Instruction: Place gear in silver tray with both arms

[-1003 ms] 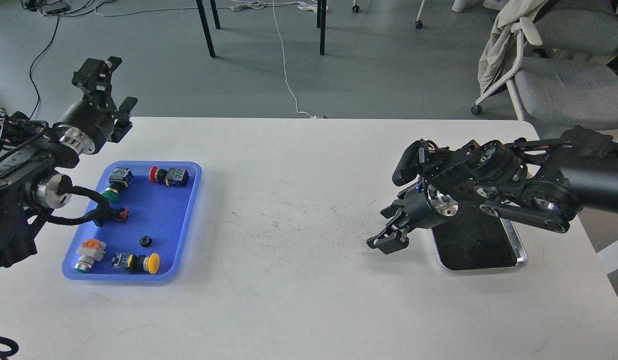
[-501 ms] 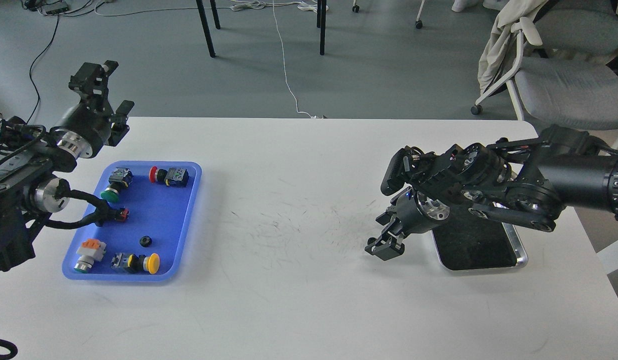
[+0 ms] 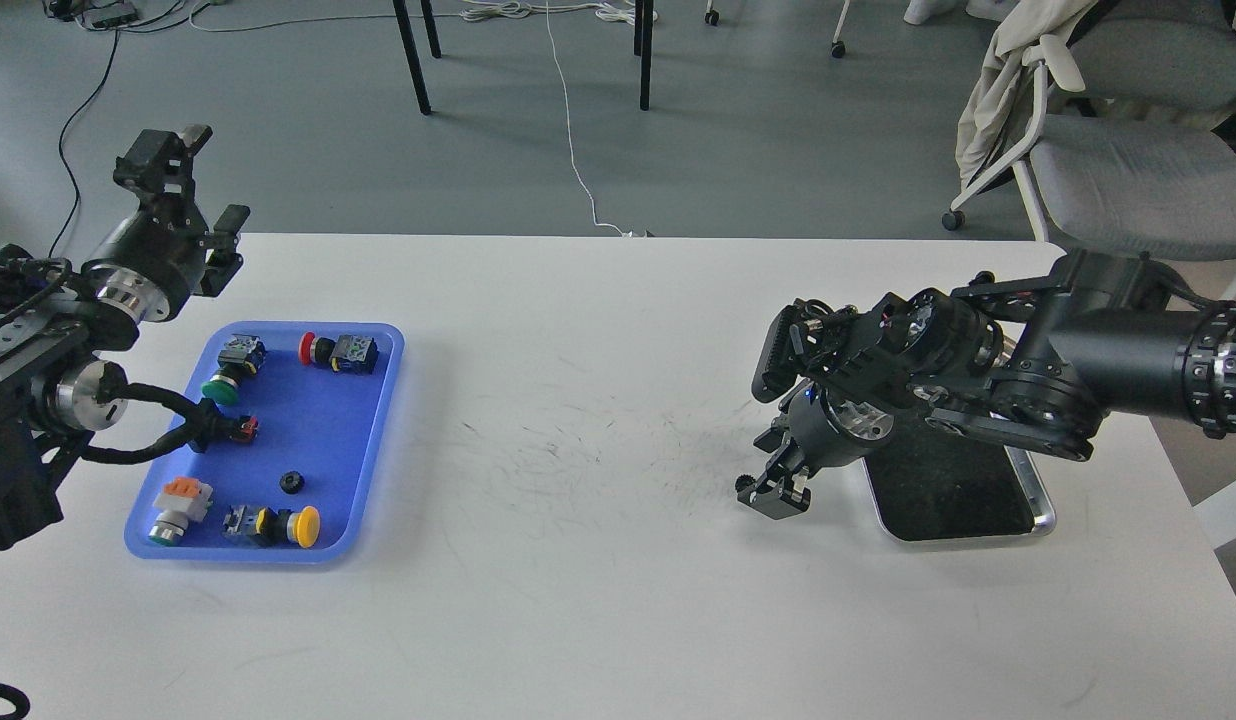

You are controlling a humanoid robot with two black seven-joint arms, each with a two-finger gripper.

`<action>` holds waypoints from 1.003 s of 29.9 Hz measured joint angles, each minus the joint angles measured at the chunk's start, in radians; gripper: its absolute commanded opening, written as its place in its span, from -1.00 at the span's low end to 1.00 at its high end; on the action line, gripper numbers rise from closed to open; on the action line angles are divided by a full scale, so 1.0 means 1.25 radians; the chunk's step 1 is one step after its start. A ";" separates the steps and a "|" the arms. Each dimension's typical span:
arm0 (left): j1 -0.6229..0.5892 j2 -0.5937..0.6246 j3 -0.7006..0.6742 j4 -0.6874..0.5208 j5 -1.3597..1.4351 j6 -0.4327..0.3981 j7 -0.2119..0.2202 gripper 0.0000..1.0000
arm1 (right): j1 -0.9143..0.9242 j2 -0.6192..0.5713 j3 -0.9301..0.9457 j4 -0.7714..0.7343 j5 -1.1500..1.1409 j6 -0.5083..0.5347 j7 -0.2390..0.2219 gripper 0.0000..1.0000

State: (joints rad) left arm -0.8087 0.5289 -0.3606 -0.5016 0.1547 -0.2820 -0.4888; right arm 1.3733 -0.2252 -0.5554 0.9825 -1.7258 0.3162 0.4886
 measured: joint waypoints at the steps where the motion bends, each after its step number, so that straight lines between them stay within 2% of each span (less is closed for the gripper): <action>1: 0.001 0.000 0.000 0.000 0.000 0.000 0.000 0.96 | 0.000 0.006 0.000 -0.001 0.000 0.000 0.000 0.30; 9: 0.004 0.001 0.000 0.000 -0.001 -0.001 0.000 0.96 | 0.000 0.043 -0.002 -0.004 0.000 0.008 0.000 0.28; 30: 0.013 0.003 0.000 0.000 -0.001 0.000 0.000 0.96 | 0.043 0.034 -0.043 -0.001 -0.001 0.056 0.000 0.28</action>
State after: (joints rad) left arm -0.7929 0.5332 -0.3606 -0.5016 0.1529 -0.2822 -0.4888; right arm 1.4275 -0.1827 -0.6088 0.9812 -1.7271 0.3859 0.4887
